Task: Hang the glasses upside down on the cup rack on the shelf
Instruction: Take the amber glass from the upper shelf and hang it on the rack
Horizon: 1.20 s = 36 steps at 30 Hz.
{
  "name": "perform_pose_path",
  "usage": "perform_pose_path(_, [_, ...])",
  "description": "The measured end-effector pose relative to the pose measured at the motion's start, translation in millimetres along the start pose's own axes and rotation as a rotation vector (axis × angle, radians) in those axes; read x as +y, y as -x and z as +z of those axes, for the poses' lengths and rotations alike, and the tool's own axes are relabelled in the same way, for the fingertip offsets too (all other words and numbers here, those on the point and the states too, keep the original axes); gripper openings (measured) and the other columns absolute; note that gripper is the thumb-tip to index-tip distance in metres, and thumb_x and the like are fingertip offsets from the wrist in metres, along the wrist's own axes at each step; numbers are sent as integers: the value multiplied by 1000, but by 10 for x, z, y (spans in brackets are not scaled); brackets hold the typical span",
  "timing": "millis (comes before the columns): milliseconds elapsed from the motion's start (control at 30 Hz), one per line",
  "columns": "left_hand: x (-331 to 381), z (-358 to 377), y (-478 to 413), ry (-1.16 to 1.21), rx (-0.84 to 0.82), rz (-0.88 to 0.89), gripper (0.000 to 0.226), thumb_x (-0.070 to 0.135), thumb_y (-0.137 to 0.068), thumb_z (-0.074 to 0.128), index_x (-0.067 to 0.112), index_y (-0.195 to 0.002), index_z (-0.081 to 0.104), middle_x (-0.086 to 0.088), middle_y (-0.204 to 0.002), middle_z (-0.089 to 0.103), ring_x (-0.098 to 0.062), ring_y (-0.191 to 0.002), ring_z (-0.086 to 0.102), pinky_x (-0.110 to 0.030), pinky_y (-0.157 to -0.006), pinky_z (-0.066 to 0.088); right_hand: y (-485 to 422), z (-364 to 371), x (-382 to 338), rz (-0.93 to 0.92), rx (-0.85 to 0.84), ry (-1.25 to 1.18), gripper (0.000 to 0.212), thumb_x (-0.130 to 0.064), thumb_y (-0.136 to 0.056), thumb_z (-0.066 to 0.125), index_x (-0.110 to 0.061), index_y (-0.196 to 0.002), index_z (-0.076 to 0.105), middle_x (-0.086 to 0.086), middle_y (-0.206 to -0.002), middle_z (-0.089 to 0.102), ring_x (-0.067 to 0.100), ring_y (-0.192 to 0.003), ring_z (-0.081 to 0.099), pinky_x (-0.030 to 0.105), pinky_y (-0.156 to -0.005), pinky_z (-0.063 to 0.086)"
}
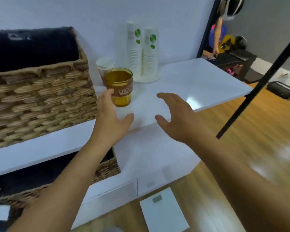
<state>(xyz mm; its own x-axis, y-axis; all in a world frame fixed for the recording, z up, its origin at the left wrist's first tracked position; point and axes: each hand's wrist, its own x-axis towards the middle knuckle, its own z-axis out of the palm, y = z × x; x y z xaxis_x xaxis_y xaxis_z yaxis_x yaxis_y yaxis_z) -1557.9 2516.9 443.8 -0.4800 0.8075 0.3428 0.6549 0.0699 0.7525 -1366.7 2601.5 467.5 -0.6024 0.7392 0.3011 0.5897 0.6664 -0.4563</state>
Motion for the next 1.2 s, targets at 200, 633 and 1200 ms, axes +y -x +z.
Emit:
perform_pose_path(200, [-95, 54, -177, 108, 26, -201, 96, 28, -81, 77, 25, -150, 10, 1, -158, 20, -13, -139, 28, -31, -107, 32, -533, 222, -21, -22, -75, -240, 77, -37, -84, 70, -22, -148, 29, 2, -147, 44, 19, -132, 42, 36, -106, 38])
perform_pose_path(633, [-279, 403, -845, 420, 135, -267, 99, 46, -65, 83, 37, -142, 22, 15, -129, 51, -8, -116, 52, -17, -87, 44, -1201, 877, -179, 34, -81, -551, 80, -46, -66, 69, -53, -133, 26, -30, -113, 54, -21, -100, 50, 1, -80, 42])
perform_pose_path(1200, [-62, 268, -628, 326, 161, -270, 97, 53, -57, 83, 33, -139, 35, 14, -125, 59, -10, -114, 58, -40, -96, 52, -1065, 851, -66, 17, -112, -620, 83, -58, -50, 66, -43, -127, 39, -24, -106, 63, -4, -91, 61, 9, -67, 44])
